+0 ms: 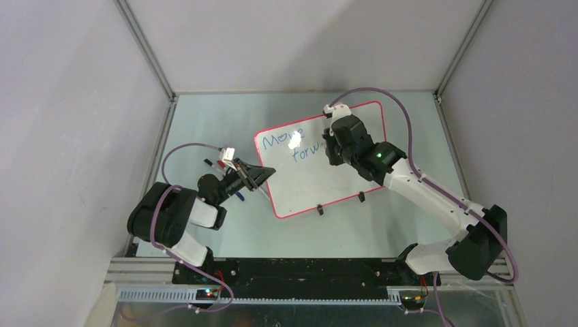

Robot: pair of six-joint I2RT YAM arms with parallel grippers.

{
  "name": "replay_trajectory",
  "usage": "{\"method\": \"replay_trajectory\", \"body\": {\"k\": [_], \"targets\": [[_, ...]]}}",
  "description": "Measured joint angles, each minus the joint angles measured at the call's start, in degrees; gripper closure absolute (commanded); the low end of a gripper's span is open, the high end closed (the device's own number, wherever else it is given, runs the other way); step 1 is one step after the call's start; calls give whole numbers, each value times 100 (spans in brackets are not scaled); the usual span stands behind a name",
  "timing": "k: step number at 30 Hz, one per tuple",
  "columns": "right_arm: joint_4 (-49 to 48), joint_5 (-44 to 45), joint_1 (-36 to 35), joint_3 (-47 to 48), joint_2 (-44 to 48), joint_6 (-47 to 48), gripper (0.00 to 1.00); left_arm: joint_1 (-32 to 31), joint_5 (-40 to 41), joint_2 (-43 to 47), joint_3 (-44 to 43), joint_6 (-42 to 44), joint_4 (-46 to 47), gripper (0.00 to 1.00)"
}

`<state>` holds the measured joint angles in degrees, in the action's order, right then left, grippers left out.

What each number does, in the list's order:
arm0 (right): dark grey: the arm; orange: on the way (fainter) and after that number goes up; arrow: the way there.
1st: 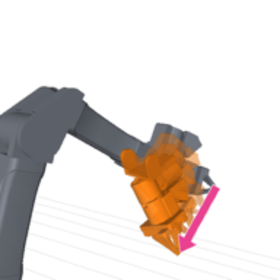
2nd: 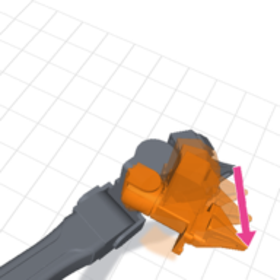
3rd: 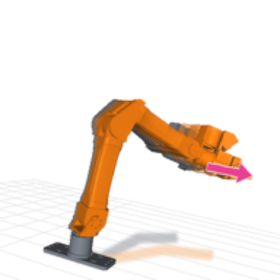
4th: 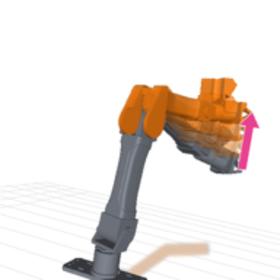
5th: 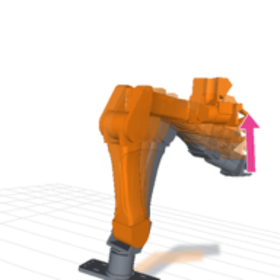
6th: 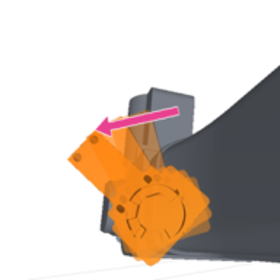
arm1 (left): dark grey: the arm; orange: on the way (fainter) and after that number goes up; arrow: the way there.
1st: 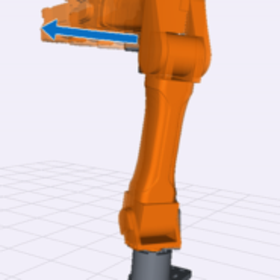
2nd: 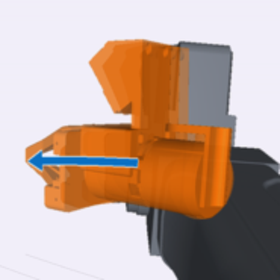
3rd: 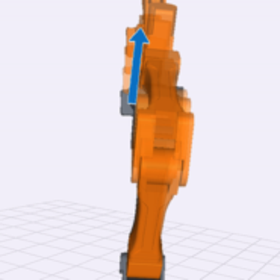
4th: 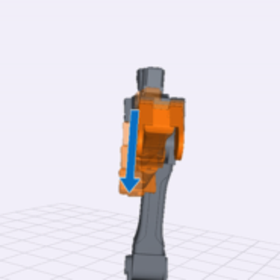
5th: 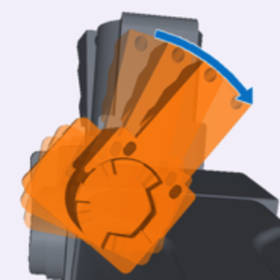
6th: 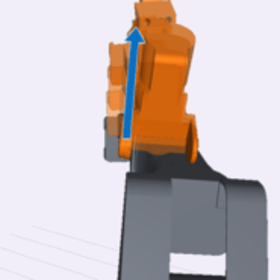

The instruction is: Write a sentence on the whiteboard

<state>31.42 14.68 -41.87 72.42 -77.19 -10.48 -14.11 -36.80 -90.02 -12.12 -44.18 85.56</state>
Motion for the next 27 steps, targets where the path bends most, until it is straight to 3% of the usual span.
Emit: {"method": "replay_trajectory", "body": {"k": [27], "targets": [[-197,63,188,-9,-184,-46,100,0,0,0,0,0,0,100]]}}
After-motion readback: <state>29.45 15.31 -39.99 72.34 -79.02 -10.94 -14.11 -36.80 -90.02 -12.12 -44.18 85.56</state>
